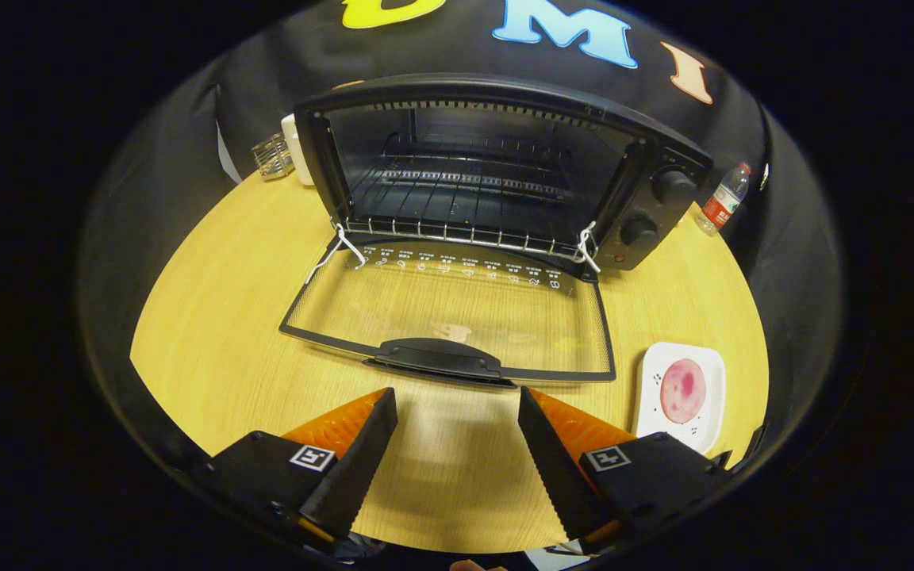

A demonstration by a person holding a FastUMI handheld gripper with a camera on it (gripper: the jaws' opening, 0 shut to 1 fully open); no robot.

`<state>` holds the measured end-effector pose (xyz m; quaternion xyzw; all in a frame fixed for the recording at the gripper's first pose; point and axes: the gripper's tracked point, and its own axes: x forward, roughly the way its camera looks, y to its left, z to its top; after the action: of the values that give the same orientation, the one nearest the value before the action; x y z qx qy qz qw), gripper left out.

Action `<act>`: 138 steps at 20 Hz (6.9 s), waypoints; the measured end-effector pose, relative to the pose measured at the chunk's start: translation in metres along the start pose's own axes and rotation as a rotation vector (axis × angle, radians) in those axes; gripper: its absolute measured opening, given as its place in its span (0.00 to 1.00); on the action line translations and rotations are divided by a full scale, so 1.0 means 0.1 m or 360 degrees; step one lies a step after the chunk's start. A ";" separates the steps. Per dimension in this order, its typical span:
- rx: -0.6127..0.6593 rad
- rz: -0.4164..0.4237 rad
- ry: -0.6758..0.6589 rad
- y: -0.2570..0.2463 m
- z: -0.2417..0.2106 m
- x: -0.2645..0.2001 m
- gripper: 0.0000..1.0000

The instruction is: Open the toaster oven, put the food inside, and close the toaster oven door.

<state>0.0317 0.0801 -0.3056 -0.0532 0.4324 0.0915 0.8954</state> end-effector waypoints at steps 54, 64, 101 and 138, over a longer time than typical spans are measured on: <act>0.0500 0.0012 0.0639 -2.90 -1.01 0.17 0.44; 0.0871 0.0129 0.0603 -2.81 -0.96 0.13 0.04; 0.1530 0.0653 0.0140 -0.81 -0.26 -1.05 0.02; 0.2062 0.0631 -0.0340 -0.24 1.41 0.78 0.02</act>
<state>0.1926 0.0902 -0.2788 0.5827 0.3107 -0.0187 0.7507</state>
